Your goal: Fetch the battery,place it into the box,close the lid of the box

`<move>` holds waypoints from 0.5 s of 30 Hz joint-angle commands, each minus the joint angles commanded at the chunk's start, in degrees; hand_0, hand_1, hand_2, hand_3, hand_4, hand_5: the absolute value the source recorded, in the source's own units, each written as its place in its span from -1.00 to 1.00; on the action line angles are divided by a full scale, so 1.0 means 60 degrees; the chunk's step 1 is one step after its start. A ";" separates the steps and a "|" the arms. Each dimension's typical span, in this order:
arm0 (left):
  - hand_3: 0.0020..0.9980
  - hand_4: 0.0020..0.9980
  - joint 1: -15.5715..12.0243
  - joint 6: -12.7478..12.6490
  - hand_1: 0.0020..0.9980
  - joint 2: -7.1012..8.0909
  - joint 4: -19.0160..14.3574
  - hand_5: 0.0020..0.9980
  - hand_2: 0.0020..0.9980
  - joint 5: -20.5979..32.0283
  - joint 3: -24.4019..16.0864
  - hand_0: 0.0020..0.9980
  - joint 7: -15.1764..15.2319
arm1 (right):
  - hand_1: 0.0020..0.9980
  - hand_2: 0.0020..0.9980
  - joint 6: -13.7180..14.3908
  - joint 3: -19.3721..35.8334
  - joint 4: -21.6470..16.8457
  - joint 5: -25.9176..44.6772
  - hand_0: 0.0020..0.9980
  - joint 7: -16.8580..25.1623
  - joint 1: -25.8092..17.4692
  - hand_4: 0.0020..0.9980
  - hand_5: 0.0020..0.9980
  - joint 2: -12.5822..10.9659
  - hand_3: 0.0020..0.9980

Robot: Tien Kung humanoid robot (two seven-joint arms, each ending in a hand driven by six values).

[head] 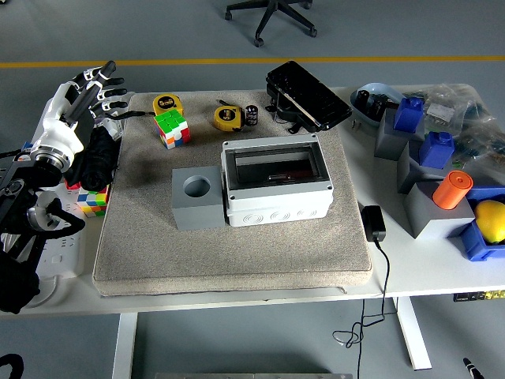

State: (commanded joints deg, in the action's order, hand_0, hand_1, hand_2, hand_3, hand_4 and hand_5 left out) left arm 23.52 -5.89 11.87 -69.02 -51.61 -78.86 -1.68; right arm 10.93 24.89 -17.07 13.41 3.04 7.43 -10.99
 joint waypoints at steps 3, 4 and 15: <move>0.20 0.99 -0.0001 0.0003 0.07 0.0003 -0.0019 0.00 0.10 0.0009 -0.0014 -0.20 -0.0021 | 0.30 0.28 0.0006 -0.0016 0.0003 0.0007 0.43 -0.0004 -0.0004 0.97 0.20 0.0010 0.16; 0.20 0.99 -0.0001 0.0002 0.07 0.0002 -0.0023 0.01 0.10 0.0010 -0.0020 -0.20 -0.0026 | 0.30 0.28 0.0008 -0.0017 0.0003 0.0006 0.43 -0.0006 -0.0004 0.97 0.20 0.0010 0.16; 0.20 1.00 0.0034 0.0013 0.07 0.0048 -0.0037 0.02 0.11 0.0042 0.0056 -0.20 -0.0046 | 0.30 0.28 0.0033 -0.0091 0.0008 0.0042 0.43 -0.0038 0.0028 0.97 0.20 -0.0032 0.16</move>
State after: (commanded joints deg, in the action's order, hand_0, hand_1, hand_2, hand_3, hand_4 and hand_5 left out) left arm 23.72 -5.81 12.16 -69.24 -51.35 -78.52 -1.96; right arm 11.12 24.34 -17.03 13.66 2.81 7.60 -11.18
